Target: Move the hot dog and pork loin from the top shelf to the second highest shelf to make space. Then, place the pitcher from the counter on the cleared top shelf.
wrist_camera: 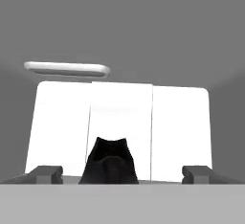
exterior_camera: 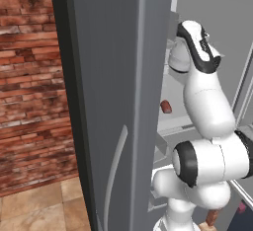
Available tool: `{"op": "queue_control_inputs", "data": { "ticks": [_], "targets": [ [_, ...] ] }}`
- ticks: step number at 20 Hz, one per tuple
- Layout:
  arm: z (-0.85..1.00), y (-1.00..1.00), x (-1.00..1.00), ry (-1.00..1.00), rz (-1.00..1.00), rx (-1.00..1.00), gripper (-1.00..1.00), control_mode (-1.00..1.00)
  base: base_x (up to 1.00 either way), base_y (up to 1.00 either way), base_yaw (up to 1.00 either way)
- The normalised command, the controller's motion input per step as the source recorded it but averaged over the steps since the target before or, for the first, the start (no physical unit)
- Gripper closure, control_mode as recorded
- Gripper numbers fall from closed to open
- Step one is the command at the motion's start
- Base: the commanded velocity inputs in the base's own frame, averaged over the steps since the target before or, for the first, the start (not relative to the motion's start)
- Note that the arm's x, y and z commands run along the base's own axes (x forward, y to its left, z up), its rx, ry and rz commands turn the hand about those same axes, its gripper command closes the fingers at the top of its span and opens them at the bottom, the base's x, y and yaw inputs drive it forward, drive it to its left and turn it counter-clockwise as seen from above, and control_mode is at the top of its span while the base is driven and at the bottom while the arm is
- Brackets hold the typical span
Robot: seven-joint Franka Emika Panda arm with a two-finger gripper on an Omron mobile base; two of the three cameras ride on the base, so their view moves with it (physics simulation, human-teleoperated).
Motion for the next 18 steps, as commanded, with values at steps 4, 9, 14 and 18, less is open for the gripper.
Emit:
{"op": "queue_control_inputs", "data": {
  "ticks": [4, 9, 14, 18],
  "targets": [
    [0.23, -0.32, -1.0, 0.23, 0.0, -0.07, -1.0, -1.0, 0.0, 0.0, 0.0],
    [0.21, -0.56, -0.94, 0.22, 0.06, -0.06, -1.0, -1.0, 0.0, 0.0, 0.0],
    [0.0, -0.38, -0.95, 0.21, 0.16, -0.13, -1.0, -1.0, 0.0, 0.0, 0.0],
    [-0.03, -0.05, -0.88, 0.34, 0.16, -0.18, -1.0, -1.0, 0.0, 0.0, 0.0]
  ]
}}
